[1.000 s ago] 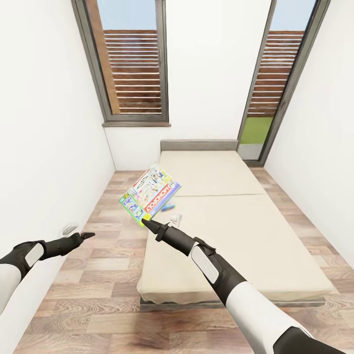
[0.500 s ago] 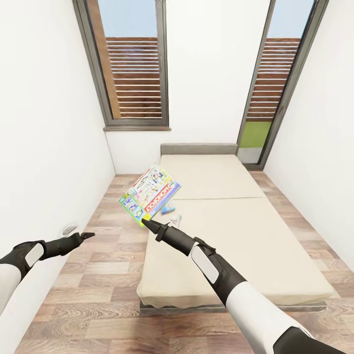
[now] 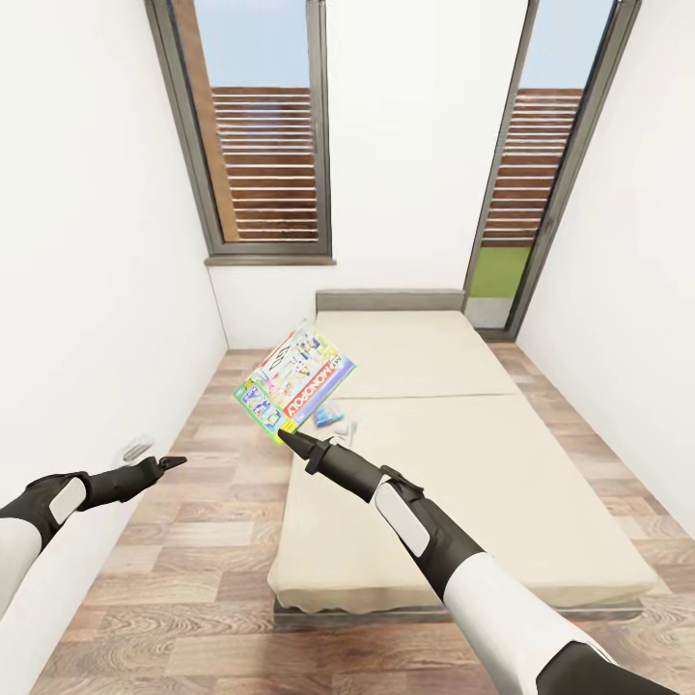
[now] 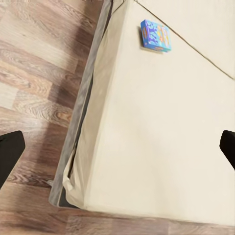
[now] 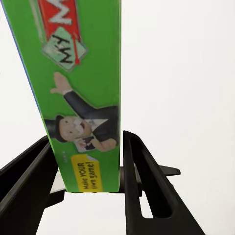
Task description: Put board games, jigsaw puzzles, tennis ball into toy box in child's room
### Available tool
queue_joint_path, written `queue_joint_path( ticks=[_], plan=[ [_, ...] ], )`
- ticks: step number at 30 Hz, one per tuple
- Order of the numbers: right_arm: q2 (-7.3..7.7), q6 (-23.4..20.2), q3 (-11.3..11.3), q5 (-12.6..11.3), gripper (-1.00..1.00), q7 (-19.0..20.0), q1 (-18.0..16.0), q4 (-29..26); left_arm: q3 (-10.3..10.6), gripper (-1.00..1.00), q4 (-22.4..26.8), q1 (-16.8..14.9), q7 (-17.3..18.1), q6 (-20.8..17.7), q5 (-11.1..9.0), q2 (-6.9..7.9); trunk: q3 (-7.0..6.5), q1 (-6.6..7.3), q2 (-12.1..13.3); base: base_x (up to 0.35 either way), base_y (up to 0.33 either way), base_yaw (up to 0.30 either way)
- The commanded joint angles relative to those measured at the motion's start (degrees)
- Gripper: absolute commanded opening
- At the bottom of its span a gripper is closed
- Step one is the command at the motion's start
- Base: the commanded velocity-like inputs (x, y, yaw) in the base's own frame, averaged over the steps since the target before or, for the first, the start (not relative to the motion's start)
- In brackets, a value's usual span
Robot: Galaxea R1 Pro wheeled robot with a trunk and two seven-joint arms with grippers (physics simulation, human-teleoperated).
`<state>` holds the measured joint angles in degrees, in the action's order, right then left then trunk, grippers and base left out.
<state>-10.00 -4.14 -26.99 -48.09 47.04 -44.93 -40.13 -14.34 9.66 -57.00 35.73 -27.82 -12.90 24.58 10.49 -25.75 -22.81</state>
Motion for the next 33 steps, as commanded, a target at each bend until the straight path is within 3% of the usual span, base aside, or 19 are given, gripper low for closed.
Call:
queue_joint_path(
  ticks=[1, 33],
  plan=[
    [0.0, -0.44, -0.08, -0.59, -1.0, 0.16, -0.07, 0.05, 0.02, 1.0, 0.01, -0.04, -0.01, -0.5, -0.47, 0.02, 0.02, -0.04, -0.11, 0.0, 0.0, 0.0],
    [0.0, -0.44, -0.08, -0.6, -1.0, 0.14, -0.07, 0.05, 0.02, 1.0, 0.01, -0.04, 0.03, -0.48, -0.5, 0.02, -3.03, -0.04, -0.11, 0.0, 0.0, 0.0]
  ],
)
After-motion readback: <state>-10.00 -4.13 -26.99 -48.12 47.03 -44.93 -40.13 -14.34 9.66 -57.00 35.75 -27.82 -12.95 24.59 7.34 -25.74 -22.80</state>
